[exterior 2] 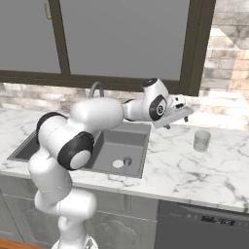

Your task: Move any existing items from the left basin to the right basin for drying. Then move the glass cup from the counter to the left basin of the sink for washing.

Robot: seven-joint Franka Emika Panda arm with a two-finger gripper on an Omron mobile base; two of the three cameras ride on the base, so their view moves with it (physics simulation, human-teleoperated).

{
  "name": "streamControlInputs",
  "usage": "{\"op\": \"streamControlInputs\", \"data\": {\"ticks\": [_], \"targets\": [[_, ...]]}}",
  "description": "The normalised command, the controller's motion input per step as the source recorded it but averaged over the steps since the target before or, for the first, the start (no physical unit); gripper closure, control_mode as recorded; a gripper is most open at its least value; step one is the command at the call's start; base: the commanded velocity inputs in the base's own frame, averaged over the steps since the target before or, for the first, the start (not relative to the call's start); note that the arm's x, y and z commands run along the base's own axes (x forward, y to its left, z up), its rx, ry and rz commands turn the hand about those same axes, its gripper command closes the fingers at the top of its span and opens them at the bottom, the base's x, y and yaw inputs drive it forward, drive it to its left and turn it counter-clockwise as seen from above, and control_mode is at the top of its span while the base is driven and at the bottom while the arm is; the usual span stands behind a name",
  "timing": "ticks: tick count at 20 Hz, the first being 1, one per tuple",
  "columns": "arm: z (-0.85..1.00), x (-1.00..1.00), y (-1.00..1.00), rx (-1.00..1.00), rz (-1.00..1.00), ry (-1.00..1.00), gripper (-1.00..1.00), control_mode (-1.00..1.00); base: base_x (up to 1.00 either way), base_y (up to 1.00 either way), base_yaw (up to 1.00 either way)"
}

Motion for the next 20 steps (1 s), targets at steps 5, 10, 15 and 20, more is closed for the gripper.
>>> {"op": "streamControlInputs", "data": {"ticks": [5, 10, 15, 20], "targets": [[-0.14, 0.31, -0.45, 0.09, 0.00, 0.00, -1.00, -1.00, 0.00, 0.00, 0.00], [-0.42, 0.21, -0.28, 0.11, 0.00, 0.00, -1.00, -1.00, 0.00, 0.00, 0.00], [-0.34, 0.04, -0.17, 0.08, 0.00, 0.00, -1.00, -1.00, 0.00, 0.00, 0.00], [-0.33, 0.07, -0.01, 0.01, 0.00, 0.00, -1.00, -1.00, 0.00, 0.00, 0.00]]}}
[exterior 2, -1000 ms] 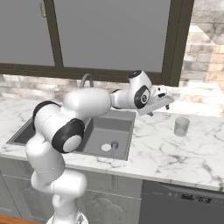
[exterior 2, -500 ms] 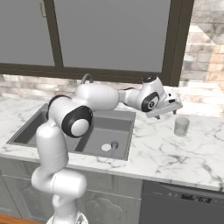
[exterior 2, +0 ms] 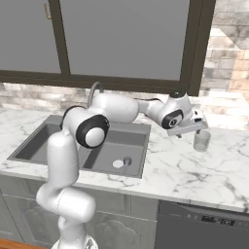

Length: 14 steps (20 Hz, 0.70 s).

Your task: Move any existing items from the left basin to the right basin for drying. Then move the glass cup from the counter to the left basin of the sink for washing.

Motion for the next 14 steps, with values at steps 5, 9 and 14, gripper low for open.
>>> {"op": "streamControlInputs", "data": {"ticks": [5, 9, 14], "targets": [[-0.19, 0.30, -0.05, 0.00, 0.00, 0.00, -1.00, -1.00, 0.00, 0.00, 0.00], [-0.15, 0.31, -0.10, 0.00, 0.00, 0.00, -1.00, -1.00, 0.00, 0.00, 0.00], [-0.06, 0.30, -0.26, 0.00, 0.01, 0.00, -1.00, -1.00, 0.00, 0.00, 0.00]]}}
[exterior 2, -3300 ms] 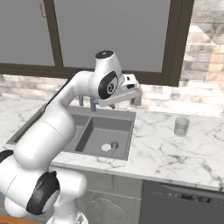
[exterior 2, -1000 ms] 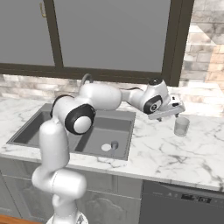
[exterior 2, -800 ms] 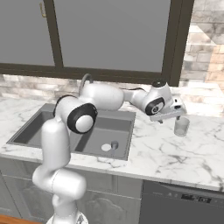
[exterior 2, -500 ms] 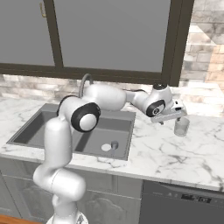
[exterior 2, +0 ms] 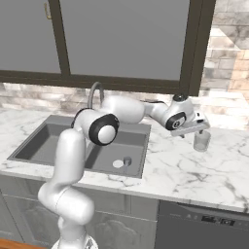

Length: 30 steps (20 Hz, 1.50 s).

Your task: Move any existing items from the left basin to the right basin for drying. Then move the glass cup from the counter to the left basin of the sink for washing.

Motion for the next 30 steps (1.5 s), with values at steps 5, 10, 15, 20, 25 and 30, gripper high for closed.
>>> {"op": "streamControlInputs", "data": {"ticks": [5, 10, 15, 20, 25, 30], "targets": [[-0.06, 0.29, -0.29, 0.00, 0.01, 0.00, -1.00, -1.00, 0.00, 0.00, 0.00], [-0.07, 0.29, -0.25, 0.00, 0.01, 0.00, -1.00, -1.00, 0.00, 0.00, 0.00], [-0.21, 0.15, -0.18, 0.00, 0.01, 0.00, -1.00, -1.00, 0.00, 0.00, 0.00], [-0.34, 0.14, -0.08, 0.00, 0.00, 0.00, -1.00, -1.00, 0.00, 0.00, 0.00], [-0.28, 0.17, -0.10, 0.00, 0.00, 0.00, -1.00, -1.00, 0.00, 0.00, 0.00], [-0.15, 0.23, -0.04, 0.00, 0.00, 0.00, -1.00, -1.00, 0.00, 0.00, 0.00]]}}
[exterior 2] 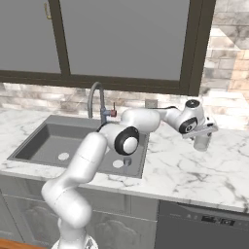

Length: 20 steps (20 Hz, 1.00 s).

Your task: Move any existing items from the left basin to the right basin for drying. Then move the glass cup from the counter to the left basin of the sink for washing.

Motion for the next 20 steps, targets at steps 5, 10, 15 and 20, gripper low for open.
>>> {"op": "streamControlInputs", "data": {"ticks": [5, 10, 15, 20], "targets": [[-0.11, 0.23, -0.01, 0.00, 0.00, 0.00, -1.00, -1.00, 0.00, 0.00, 0.00], [-0.15, 0.06, -0.03, 0.00, 0.00, 0.00, 1.00, -1.00, 0.00, 0.00, 0.00], [-0.24, 0.00, 0.00, 0.00, 0.00, 0.00, 1.00, -1.00, 0.00, 0.00, 0.00], [-0.20, -0.32, 0.00, 0.00, 0.00, 0.00, 1.00, -1.00, 0.00, 0.00, 0.00]]}}
